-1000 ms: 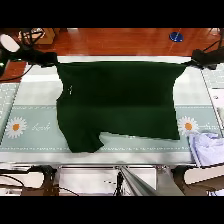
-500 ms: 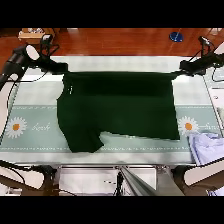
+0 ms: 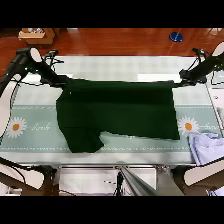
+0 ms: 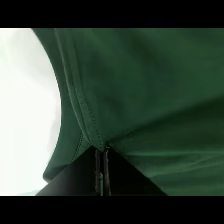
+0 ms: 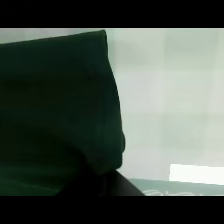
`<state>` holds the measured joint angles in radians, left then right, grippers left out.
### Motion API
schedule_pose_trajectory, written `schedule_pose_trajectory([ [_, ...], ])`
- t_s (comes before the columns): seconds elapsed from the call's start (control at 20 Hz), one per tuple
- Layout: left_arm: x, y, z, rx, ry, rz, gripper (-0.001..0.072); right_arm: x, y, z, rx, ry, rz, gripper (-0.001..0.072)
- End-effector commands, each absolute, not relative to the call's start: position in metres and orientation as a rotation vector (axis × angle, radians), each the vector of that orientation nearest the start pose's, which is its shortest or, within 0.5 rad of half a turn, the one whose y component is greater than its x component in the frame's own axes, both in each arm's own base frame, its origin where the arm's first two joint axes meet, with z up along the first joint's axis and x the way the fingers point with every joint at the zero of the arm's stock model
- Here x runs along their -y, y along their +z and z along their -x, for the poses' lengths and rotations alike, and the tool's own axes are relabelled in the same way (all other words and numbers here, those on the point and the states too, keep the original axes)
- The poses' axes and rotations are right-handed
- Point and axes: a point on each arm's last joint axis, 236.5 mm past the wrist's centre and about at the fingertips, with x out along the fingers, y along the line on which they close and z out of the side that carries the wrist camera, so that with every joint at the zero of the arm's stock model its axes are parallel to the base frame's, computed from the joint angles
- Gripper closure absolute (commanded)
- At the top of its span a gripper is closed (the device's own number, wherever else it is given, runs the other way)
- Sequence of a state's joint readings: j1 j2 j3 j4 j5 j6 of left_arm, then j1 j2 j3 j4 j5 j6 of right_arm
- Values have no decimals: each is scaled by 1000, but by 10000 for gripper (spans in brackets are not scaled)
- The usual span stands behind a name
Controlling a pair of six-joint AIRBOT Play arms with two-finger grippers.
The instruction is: Fold the shirts.
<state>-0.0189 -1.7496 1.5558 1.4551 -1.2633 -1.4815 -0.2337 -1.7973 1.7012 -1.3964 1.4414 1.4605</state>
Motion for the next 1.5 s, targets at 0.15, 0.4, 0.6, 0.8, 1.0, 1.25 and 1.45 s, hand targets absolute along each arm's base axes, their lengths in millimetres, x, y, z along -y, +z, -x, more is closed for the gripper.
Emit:
schedule_pose_trajectory([
  [0.15,42,-69,-463,-1437,-143,77,673,52,-72,-424,-1606,26,-309,691],
  [0.4,46,-65,-462,-1438,-153,97,583,31,-70,-425,-1590,106,-374,483],
  [0.6,18,-30,-451,-1447,-165,79,409,55,-33,-419,-1531,81,-250,316],
  [0.8,-36,11,-407,-1494,-85,194,150,106,-4,-376,-1562,-46,-265,276],
  [1.0,-30,8,-344,-1527,-156,399,105,106,-17,-326,-1540,-30,-464,276],
  [1.25,-1,-36,-237,-1665,-207,573,105,84,-32,-296,-1441,12,-619,276],
  [1.45,22,-69,-207,-1650,-205,665,106,67,-26,-301,-1396,65,-671,276],
])
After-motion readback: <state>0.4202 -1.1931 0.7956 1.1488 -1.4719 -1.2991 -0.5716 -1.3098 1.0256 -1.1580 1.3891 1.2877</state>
